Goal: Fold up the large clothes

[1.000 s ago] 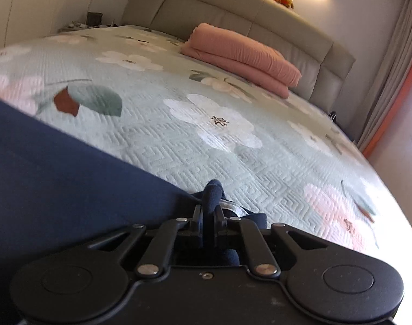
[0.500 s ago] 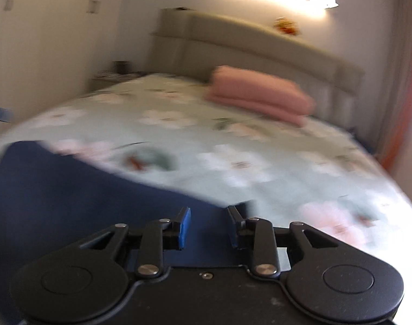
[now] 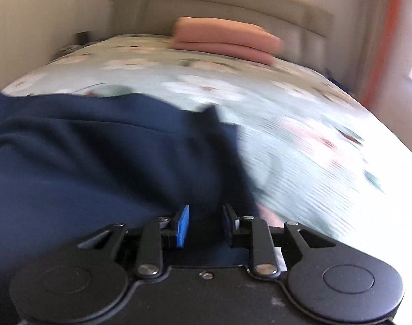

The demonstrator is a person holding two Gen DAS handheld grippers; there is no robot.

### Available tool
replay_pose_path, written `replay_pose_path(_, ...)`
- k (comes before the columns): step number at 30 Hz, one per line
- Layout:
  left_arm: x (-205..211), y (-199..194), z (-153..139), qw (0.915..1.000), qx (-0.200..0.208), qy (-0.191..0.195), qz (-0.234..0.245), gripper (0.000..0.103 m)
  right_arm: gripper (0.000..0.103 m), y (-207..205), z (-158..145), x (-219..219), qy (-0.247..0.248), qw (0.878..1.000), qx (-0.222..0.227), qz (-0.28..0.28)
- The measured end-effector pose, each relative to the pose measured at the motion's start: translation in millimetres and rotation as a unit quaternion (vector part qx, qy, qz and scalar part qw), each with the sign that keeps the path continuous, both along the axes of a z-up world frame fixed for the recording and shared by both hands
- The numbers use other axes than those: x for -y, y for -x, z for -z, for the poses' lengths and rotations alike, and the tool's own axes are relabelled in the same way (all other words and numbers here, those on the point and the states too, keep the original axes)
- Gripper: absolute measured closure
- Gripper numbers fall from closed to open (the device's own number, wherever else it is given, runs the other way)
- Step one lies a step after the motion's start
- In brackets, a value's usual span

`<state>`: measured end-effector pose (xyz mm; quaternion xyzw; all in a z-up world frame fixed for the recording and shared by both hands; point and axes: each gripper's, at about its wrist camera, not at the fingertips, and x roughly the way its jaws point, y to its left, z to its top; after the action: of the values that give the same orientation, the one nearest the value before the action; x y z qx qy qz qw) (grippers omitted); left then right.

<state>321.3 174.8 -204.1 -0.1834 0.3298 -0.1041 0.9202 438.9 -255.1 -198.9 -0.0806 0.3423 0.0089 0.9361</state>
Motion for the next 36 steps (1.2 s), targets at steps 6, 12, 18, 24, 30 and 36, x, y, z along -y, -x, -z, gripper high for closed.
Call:
replay_pose_path(6, 23.1, -18.0, -62.7, 0.9947, 0.077, -0.068, 0.005, 0.073, 0.072, -10.0, -48.4, -7.3, -0.044, 0.998, 0.04, 0.003)
replay_pose_path(12, 30.5, -113.6, -37.1, 0.9932, 0.032, -0.105, -0.04, 0.068, 0.072, -77.9, -27.6, -79.0, -0.024, 0.995, 0.047, -0.081)
replay_pose_path(18, -14.8, -139.4, 14.8, 0.9954, 0.005, -0.037, -0.088, 0.091, 0.071, -147.3, 20.2, -51.1, 0.055, 0.998, 0.025, 0.026)
replay_pose_path(24, -24.5, -120.8, 1.7, 0.9939, -0.003, -0.017, -0.108, 0.093, 0.048, -137.5, 5.0, -15.9, -0.003, 0.996, 0.014, 0.085)
replay_pose_path(30, 16.5, -55.6, -46.6, 0.9992, 0.039, 0.009, -0.004, 0.069, 0.048, -21.6, -36.5, -35.6, -0.095, 0.995, 0.022, -0.027)
replay_pose_path(36, 47.1, 12.8, 3.3, 0.998, -0.058, -0.024, 0.01, 0.085, 0.055, 54.8, -8.2, -51.6, -0.05, 0.995, -0.032, -0.081)
